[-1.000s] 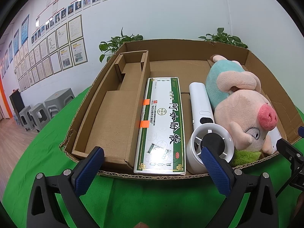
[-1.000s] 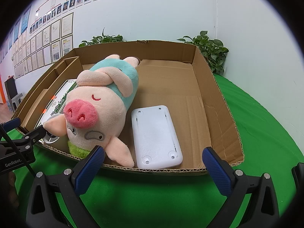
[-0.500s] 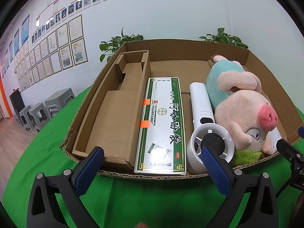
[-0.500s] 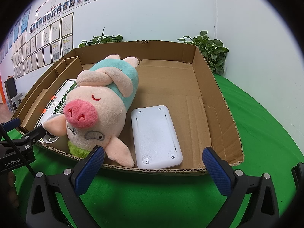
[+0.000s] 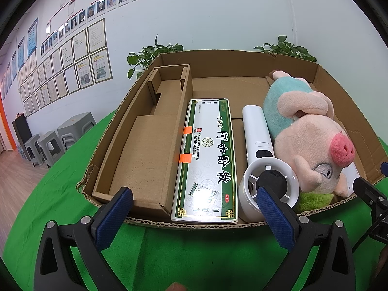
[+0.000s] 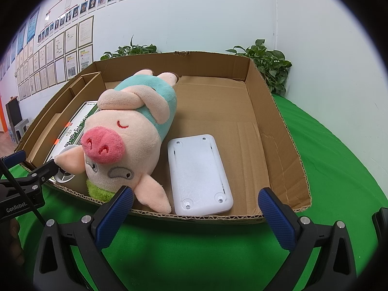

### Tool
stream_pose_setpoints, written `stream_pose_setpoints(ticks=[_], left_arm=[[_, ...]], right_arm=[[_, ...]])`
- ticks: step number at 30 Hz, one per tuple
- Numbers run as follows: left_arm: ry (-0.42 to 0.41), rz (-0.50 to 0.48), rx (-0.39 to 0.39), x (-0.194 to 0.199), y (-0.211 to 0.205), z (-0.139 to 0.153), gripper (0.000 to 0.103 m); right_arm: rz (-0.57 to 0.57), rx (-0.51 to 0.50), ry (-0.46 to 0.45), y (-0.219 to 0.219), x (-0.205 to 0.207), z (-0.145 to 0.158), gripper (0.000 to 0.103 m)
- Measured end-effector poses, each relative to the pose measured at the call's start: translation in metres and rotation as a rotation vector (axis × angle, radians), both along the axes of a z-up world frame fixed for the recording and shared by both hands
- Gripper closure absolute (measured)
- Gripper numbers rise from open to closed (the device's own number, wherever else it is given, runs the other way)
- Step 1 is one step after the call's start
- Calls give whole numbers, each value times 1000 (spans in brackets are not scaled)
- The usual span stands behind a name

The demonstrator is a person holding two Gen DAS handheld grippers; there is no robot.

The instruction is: Organize objects

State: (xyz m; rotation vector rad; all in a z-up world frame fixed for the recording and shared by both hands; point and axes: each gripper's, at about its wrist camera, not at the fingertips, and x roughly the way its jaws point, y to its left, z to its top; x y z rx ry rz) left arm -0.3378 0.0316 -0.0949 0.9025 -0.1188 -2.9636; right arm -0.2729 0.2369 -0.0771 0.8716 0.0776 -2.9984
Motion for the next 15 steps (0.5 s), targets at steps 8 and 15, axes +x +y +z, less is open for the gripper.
stream_pose_setpoints(ticks=[8, 15], left_arm=[[0, 0, -2, 0, 0, 0, 0], [0, 0, 0, -3, -7, 10, 0]], right_arm=[[0, 0, 0, 0, 0, 0, 1], [0, 0, 0, 0, 1, 0, 1]])
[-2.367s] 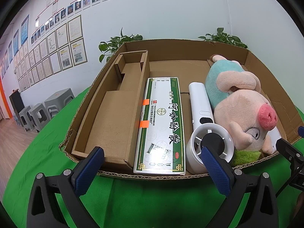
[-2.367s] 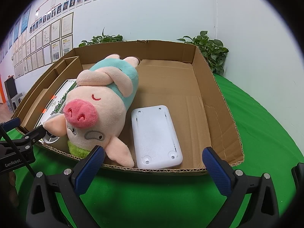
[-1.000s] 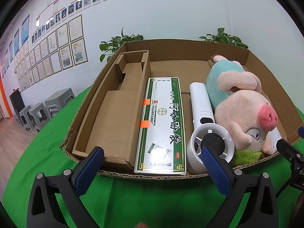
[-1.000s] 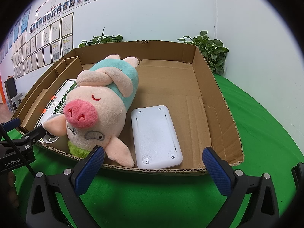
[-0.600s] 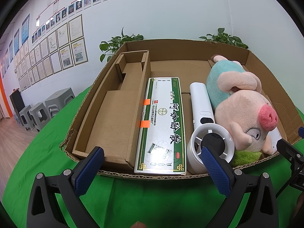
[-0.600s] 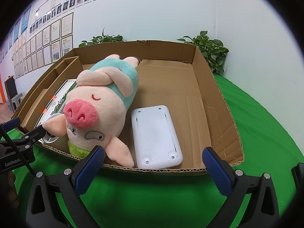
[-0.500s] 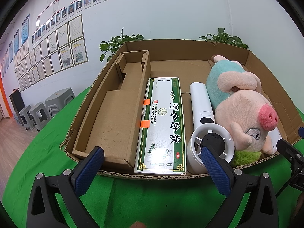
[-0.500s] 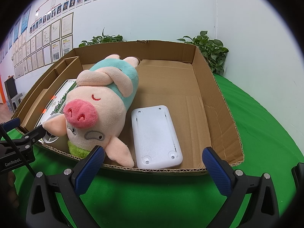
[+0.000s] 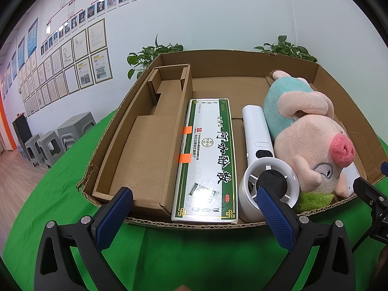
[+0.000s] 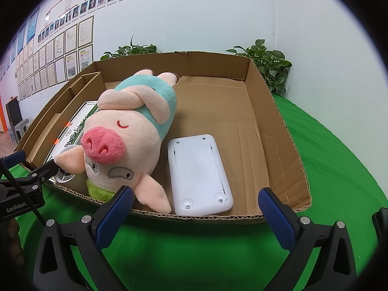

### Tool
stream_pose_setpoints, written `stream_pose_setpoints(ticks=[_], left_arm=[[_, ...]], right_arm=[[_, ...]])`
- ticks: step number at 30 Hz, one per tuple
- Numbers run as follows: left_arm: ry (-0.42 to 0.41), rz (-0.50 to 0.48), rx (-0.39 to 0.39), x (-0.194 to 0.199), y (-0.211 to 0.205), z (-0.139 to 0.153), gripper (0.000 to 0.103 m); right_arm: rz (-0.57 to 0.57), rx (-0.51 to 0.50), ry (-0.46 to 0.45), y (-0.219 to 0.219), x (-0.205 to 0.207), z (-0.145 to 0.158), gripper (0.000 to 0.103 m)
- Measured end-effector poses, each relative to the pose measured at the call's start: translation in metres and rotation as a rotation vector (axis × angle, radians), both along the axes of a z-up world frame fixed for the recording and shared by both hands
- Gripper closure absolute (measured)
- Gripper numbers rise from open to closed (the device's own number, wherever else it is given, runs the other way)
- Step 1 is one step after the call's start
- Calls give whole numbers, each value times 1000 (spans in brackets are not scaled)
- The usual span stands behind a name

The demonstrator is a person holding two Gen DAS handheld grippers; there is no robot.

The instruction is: Organize objects

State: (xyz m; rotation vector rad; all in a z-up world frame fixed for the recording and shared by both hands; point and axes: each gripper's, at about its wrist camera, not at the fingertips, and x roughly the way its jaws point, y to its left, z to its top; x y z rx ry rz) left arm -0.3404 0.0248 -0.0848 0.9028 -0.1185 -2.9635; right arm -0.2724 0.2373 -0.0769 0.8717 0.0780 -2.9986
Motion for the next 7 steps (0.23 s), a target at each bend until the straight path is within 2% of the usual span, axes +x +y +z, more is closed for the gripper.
stream_pose_setpoints(ticks=[7], left_arm=[[0, 1, 0, 1, 0, 0, 0]], right_arm=[[0, 0, 0, 0, 0, 0, 1]])
